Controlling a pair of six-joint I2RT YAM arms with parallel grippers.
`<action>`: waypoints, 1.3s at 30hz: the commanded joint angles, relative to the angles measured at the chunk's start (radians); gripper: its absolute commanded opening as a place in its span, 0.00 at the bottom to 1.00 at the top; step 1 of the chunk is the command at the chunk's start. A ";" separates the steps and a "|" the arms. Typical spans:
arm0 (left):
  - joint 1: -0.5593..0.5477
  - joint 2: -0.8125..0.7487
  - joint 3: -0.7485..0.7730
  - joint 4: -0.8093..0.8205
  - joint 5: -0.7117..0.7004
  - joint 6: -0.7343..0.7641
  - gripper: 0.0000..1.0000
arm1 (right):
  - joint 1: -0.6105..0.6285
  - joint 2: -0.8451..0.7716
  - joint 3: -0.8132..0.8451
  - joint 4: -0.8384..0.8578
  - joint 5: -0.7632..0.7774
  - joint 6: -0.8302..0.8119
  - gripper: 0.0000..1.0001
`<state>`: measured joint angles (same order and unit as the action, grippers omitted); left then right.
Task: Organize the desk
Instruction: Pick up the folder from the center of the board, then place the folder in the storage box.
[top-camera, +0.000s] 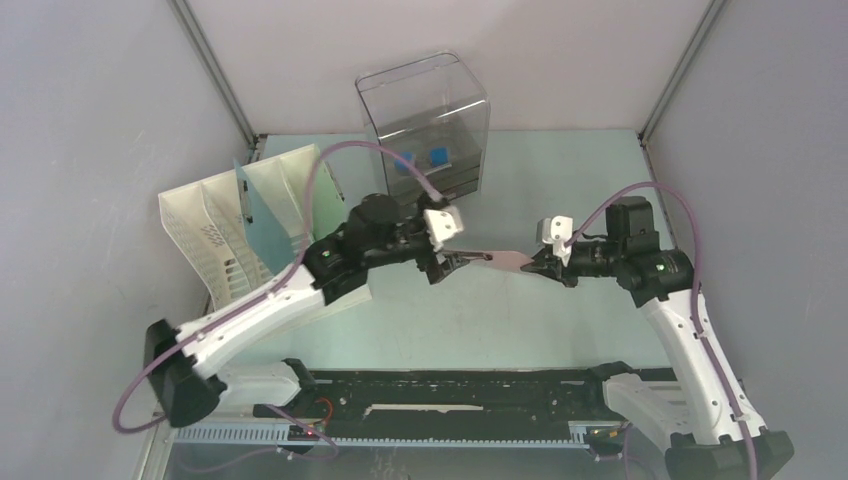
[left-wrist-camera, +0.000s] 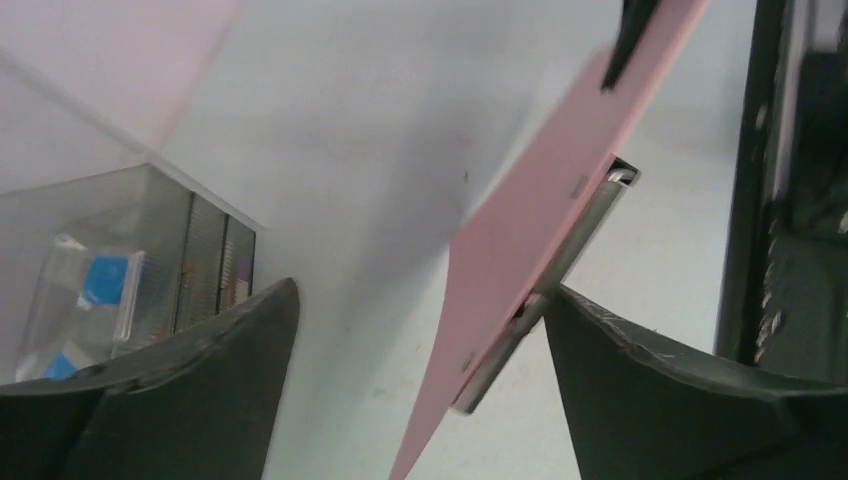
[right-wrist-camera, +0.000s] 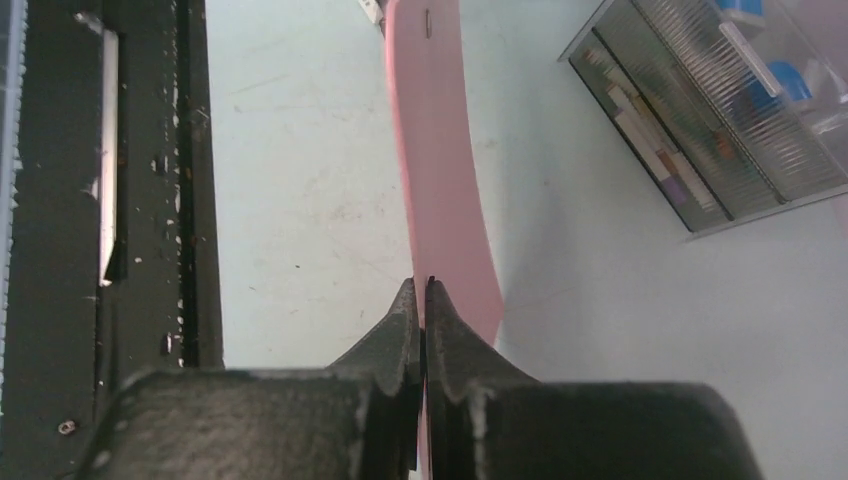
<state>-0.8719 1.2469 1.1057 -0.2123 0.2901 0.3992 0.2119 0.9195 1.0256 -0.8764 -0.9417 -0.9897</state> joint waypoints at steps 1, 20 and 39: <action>0.047 -0.203 -0.097 0.286 -0.023 -0.249 0.99 | -0.049 -0.010 0.061 -0.091 -0.133 0.069 0.00; 0.119 -0.586 -0.569 0.637 0.047 -0.771 1.00 | -0.394 0.029 0.119 0.172 -0.738 0.597 0.00; 0.117 -0.344 -0.674 1.007 0.164 -0.887 1.00 | -0.405 -0.025 -0.080 0.482 -0.770 0.885 0.00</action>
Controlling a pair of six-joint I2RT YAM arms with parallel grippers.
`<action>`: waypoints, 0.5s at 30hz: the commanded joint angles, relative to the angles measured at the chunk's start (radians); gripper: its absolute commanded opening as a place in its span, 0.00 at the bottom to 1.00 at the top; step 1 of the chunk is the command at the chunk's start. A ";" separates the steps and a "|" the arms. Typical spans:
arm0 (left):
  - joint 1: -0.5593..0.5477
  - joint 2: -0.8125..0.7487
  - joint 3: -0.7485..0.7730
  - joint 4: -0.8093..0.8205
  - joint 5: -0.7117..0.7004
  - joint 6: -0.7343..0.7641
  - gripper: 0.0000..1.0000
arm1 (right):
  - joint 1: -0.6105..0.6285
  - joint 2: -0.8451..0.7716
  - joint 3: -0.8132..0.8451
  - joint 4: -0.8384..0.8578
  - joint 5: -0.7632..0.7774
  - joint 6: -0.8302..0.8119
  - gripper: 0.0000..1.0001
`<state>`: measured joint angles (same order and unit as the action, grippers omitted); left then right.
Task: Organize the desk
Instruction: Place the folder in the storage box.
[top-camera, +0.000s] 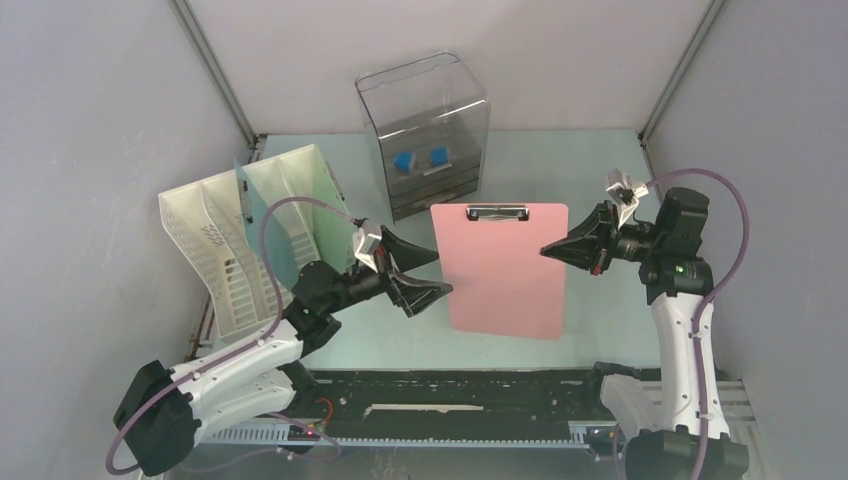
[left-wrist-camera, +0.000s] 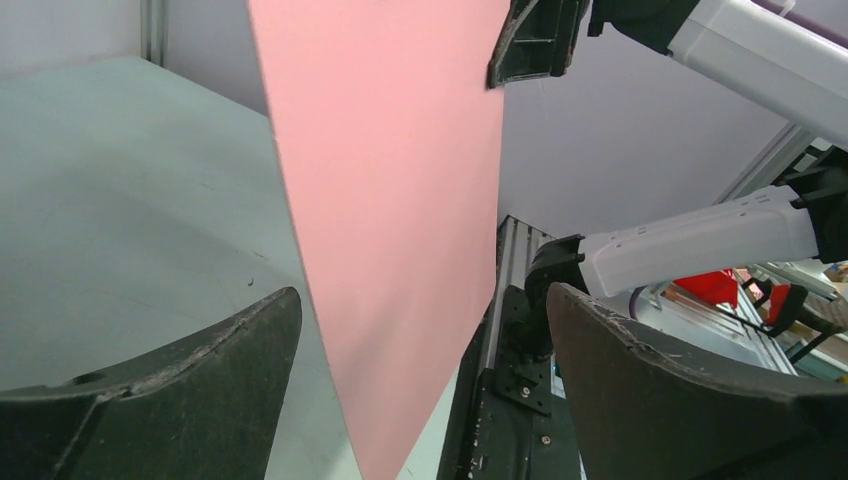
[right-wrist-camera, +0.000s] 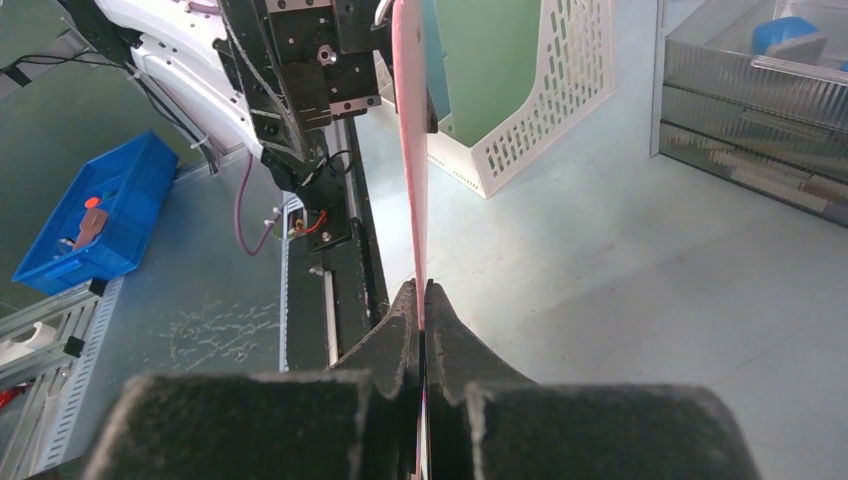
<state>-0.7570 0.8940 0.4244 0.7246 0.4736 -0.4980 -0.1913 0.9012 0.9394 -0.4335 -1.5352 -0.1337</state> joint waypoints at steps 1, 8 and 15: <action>0.003 0.009 0.006 0.069 -0.031 0.018 1.00 | -0.002 -0.007 0.006 0.038 -0.177 0.028 0.00; 0.016 -0.002 0.002 0.005 -0.112 0.044 1.00 | 0.004 -0.008 0.005 0.037 -0.177 0.025 0.00; 0.030 0.051 0.070 -0.001 0.088 0.010 0.99 | 0.024 -0.005 -0.002 0.047 -0.177 0.027 0.00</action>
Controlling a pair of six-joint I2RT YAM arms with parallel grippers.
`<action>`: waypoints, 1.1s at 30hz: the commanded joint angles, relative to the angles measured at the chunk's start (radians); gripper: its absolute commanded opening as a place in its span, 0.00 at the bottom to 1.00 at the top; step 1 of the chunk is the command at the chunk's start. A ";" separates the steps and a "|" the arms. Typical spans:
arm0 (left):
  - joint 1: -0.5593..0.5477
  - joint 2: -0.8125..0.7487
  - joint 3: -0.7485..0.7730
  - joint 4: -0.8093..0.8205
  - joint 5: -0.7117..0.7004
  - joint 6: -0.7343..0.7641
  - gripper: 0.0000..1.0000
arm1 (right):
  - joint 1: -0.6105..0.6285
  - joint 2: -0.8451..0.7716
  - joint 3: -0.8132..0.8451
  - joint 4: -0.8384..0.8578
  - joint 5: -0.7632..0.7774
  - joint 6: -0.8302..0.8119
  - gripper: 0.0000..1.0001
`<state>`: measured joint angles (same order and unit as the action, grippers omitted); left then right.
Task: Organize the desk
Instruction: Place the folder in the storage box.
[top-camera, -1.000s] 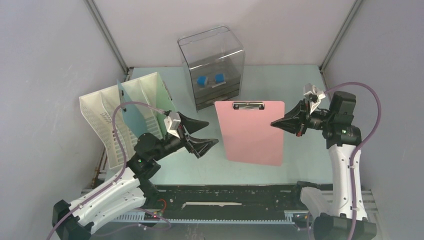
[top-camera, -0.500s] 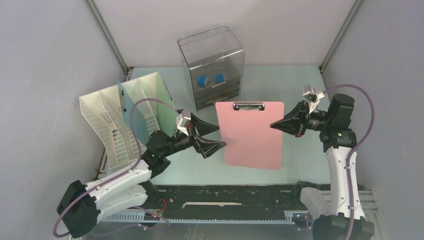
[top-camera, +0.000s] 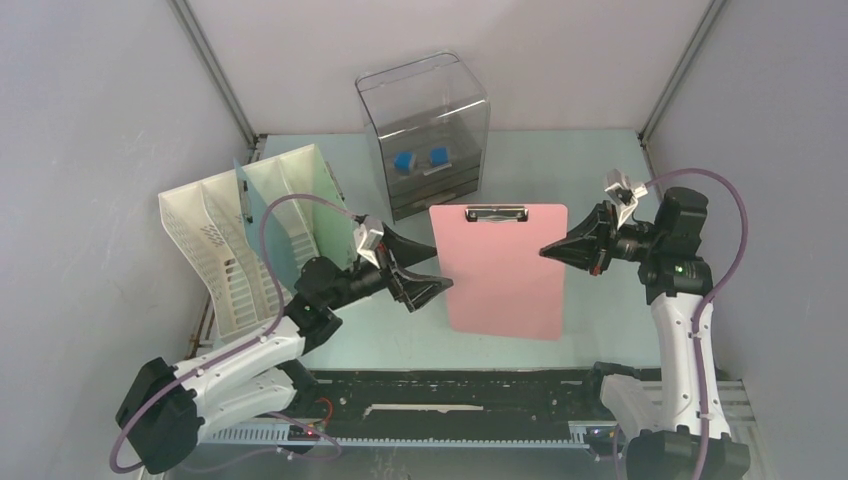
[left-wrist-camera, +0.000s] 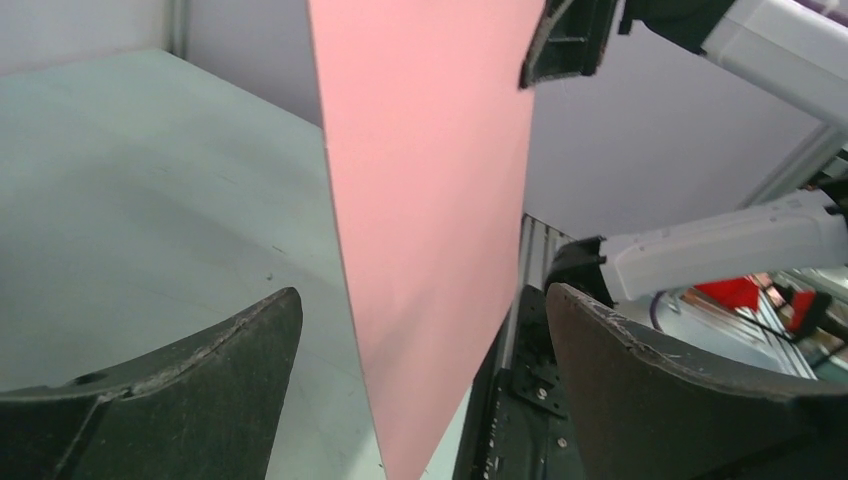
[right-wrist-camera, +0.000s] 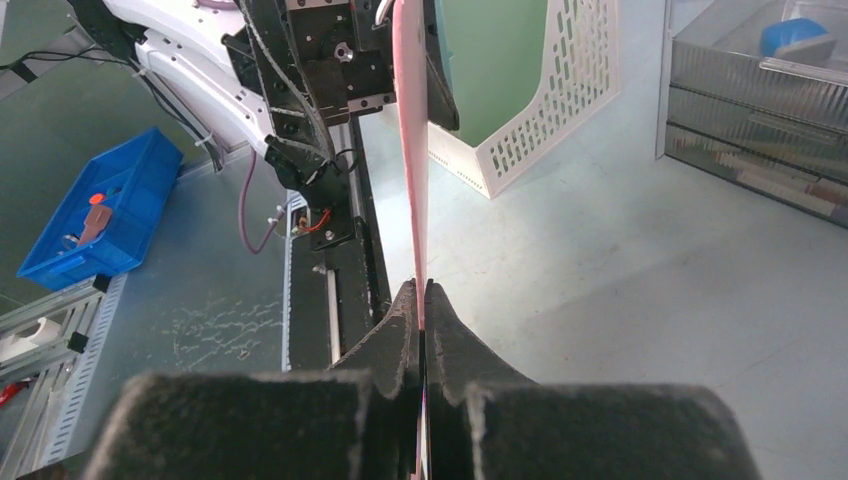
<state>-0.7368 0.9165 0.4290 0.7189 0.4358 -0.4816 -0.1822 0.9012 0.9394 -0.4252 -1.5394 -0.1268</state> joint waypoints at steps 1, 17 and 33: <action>0.013 0.041 0.082 -0.001 0.167 -0.012 0.99 | 0.018 -0.004 -0.005 0.046 -0.172 0.025 0.00; 0.052 0.160 0.277 -0.182 0.444 -0.018 0.55 | 0.062 0.005 -0.020 0.091 -0.174 0.052 0.00; 0.051 0.160 0.341 -0.308 0.503 0.026 0.00 | 0.079 0.002 -0.022 0.096 -0.174 0.054 0.00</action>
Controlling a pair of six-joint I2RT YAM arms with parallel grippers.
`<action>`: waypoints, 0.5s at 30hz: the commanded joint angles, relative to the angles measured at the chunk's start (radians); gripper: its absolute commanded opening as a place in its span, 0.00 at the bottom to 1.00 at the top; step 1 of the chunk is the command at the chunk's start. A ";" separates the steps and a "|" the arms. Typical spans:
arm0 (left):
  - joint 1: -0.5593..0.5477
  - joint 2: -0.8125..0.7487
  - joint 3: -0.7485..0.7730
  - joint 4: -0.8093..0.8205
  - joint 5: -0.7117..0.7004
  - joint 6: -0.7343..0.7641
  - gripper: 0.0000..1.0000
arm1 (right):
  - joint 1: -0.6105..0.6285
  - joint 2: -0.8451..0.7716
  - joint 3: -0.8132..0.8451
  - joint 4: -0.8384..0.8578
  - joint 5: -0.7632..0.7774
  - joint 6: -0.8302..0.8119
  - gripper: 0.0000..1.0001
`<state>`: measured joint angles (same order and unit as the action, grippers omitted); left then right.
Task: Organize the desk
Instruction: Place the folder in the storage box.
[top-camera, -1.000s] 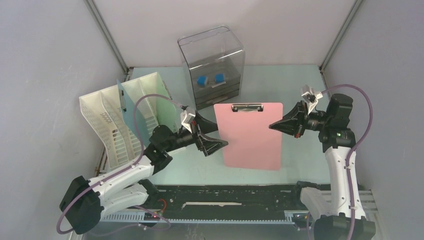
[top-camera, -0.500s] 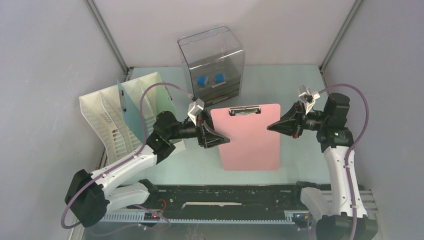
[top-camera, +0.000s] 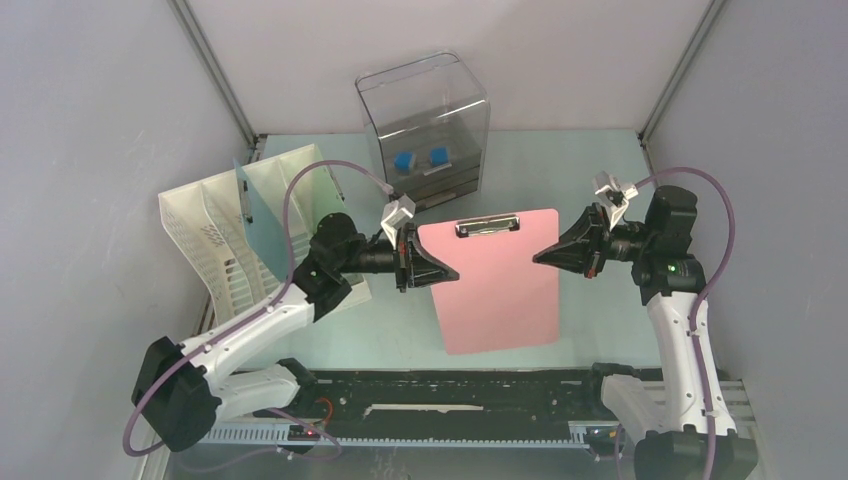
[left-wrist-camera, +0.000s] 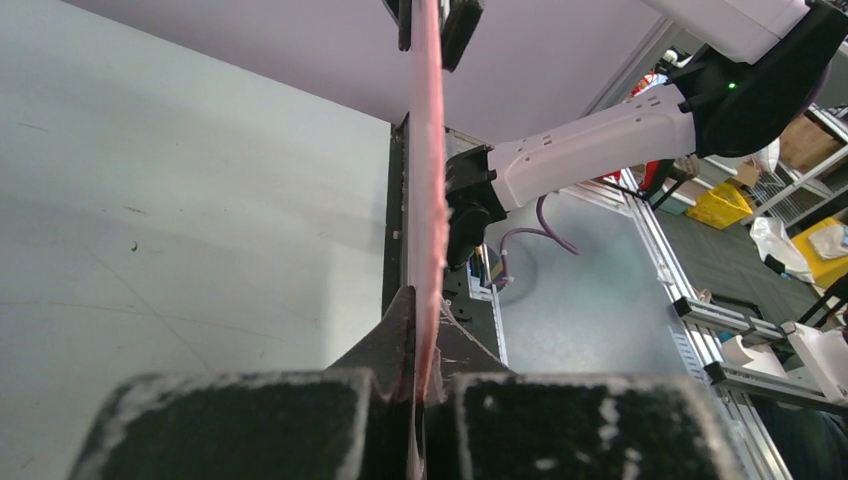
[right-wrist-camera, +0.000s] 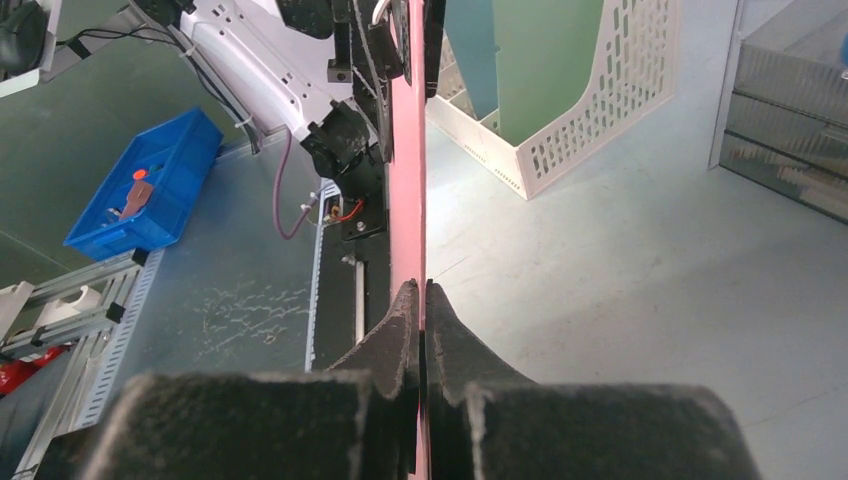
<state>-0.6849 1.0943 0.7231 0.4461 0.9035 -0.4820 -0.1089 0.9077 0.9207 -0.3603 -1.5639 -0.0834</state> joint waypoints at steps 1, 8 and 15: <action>0.000 -0.030 0.050 -0.061 0.018 0.038 0.00 | 0.006 -0.005 -0.004 0.031 -0.149 0.010 0.00; 0.011 -0.203 0.052 -0.247 -0.115 0.103 0.00 | 0.009 -0.008 -0.003 -0.013 -0.134 0.004 1.00; 0.052 -0.416 0.065 -0.495 -0.286 0.144 0.00 | 0.007 -0.012 -0.004 0.006 -0.139 0.023 1.00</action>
<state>-0.6598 0.7830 0.7357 0.0952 0.7418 -0.3866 -0.1040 0.9077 0.9123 -0.3641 -1.5620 -0.0776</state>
